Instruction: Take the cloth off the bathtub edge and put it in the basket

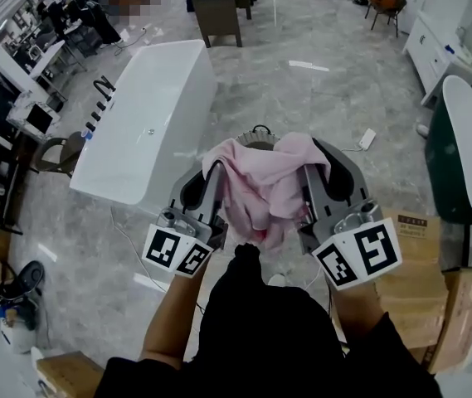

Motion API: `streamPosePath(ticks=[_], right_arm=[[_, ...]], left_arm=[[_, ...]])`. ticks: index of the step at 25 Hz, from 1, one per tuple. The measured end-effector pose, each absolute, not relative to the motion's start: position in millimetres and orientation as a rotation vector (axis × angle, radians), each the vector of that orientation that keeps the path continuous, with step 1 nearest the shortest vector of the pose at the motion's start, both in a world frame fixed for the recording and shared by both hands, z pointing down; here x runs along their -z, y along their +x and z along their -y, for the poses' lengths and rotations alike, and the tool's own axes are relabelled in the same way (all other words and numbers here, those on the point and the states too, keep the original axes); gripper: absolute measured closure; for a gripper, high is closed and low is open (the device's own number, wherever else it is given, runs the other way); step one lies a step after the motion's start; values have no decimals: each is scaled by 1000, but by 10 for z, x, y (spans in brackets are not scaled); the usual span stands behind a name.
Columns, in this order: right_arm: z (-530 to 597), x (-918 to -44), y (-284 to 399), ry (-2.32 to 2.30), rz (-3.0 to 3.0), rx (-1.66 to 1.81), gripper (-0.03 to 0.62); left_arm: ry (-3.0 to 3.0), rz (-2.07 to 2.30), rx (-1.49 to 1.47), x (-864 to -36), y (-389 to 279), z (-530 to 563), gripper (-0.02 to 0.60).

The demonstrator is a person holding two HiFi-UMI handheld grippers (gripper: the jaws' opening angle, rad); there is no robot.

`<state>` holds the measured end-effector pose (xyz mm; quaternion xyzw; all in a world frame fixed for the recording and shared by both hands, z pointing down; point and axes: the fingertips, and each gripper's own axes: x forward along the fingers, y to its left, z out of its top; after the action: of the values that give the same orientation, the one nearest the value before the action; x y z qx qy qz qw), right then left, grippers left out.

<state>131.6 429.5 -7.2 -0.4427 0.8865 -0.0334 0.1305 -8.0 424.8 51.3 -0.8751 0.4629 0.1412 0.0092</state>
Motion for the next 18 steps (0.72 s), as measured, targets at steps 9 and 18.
streamPosePath(ticks=[9,18], right_arm=[[-3780,-13,1230,-1372,-2577,85,548],[-2901,-210,1156,-1430,-2535,88,548]], left_arm=[[-2709,-1436,-328,-596,-166,-3653,561],[-2694,-1418,-244,-701,-279,-2786,561]])
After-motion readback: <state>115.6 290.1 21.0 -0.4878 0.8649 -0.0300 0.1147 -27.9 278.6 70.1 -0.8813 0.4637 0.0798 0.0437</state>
